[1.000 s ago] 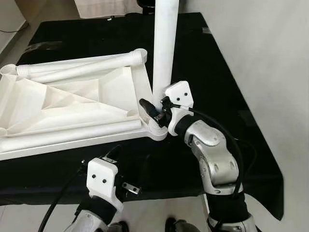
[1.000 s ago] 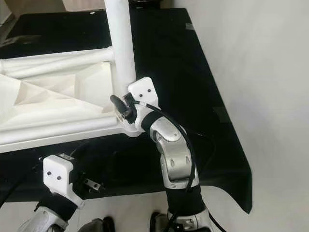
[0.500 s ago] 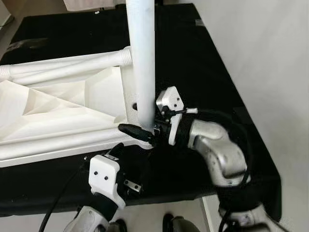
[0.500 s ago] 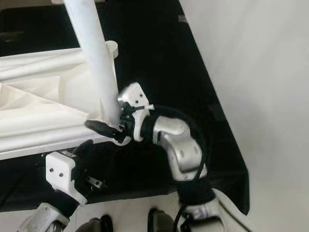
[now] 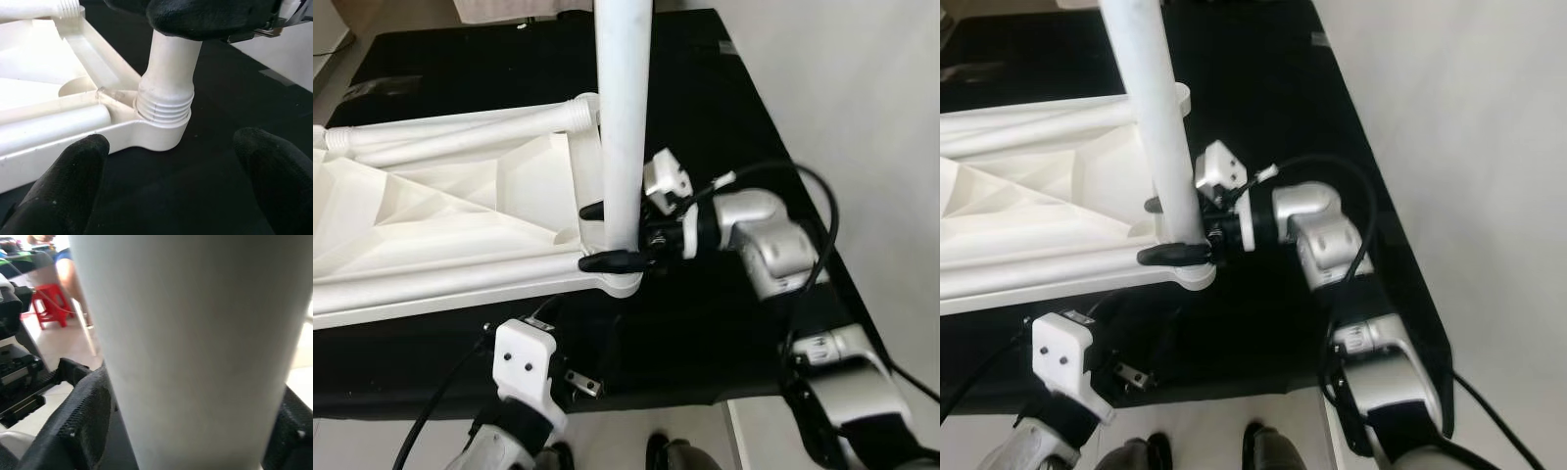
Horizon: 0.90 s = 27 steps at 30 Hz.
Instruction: Building children table
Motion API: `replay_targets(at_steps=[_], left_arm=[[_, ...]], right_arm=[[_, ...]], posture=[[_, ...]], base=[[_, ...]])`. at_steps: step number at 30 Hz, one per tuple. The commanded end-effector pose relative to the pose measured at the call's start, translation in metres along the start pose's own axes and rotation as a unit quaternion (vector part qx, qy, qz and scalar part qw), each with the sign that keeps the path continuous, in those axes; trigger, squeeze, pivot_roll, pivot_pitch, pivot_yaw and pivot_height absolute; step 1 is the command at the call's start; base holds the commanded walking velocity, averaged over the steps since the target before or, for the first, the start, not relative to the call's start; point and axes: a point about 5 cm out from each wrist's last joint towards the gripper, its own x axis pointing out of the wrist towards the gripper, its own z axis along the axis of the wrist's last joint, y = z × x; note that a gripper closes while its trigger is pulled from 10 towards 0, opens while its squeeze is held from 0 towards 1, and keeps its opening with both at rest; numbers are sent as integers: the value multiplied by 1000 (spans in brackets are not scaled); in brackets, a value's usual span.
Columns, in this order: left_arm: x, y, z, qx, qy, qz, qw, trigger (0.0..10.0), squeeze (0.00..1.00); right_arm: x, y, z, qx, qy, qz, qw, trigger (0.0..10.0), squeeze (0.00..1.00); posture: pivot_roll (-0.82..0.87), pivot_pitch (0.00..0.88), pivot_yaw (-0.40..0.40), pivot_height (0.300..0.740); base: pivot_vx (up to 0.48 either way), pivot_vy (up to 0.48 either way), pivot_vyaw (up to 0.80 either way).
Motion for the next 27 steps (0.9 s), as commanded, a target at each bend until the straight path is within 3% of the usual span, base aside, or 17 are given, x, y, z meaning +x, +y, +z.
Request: replay_targets(at_steps=[1,10,19,20,21,22,23,24,25,26,27], left_arm=[[-3,-2,1,0,5,1,1000,10000,0],[-5,-5,3,-2,6,1,1000,10000,0],[-6,-5,3,-3,8,0,1000,10000,0],[-6,-4,2,-3,8,1,1000,10000,0],[-6,-2,2,-2,9,1,1000,10000,0],[-6,-2,2,-2,9,1,1000,10000,0],[-7,-1,2,-1,10,1,1000,10000,0],[-7,-1,2,-1,10,1,1000,10000,0],[-6,1,2,2,11,1,1000,10000,0],[-6,1,2,2,11,1,1000,10000,0],[-6,3,1,5,12,1,1000,10000,0]], right_arm=[[3,-2,-2,0,-3,17,1000,196,0],[3,-6,-1,2,-2,54,999,0,0],[-5,-9,-5,0,-10,34,999,0,0],[4,2,-21,31,-16,-60,998,0,0],[16,14,-44,76,12,-223,972,0,0],[16,14,-44,76,12,-223,972,0,0],[16,25,-59,103,37,-349,931,0,0],[16,25,-59,103,37,-349,931,0,0],[8,43,-73,138,66,-449,880,0,0],[8,43,-73,138,66,-449,880,0,0],[5,53,-78,144,72,-487,859,0,0]], posture=[[50,314,-17,740],[52,327,-17,740],[46,326,-20,740],[26,324,-40,740],[27,320,-23,740],[27,320,-23,740],[27,320,-23,740],[27,320,-23,740],[31,322,-10,740],[31,322,-10,740],[11,304,3,740]], base=[[0,0,0],[0,0,0],[0,0,0],[0,0,0],[0,0,0],[0,0,0],[0,0,0],[0,0,0],[0,0,0],[0,0,0],[0,0,0]])
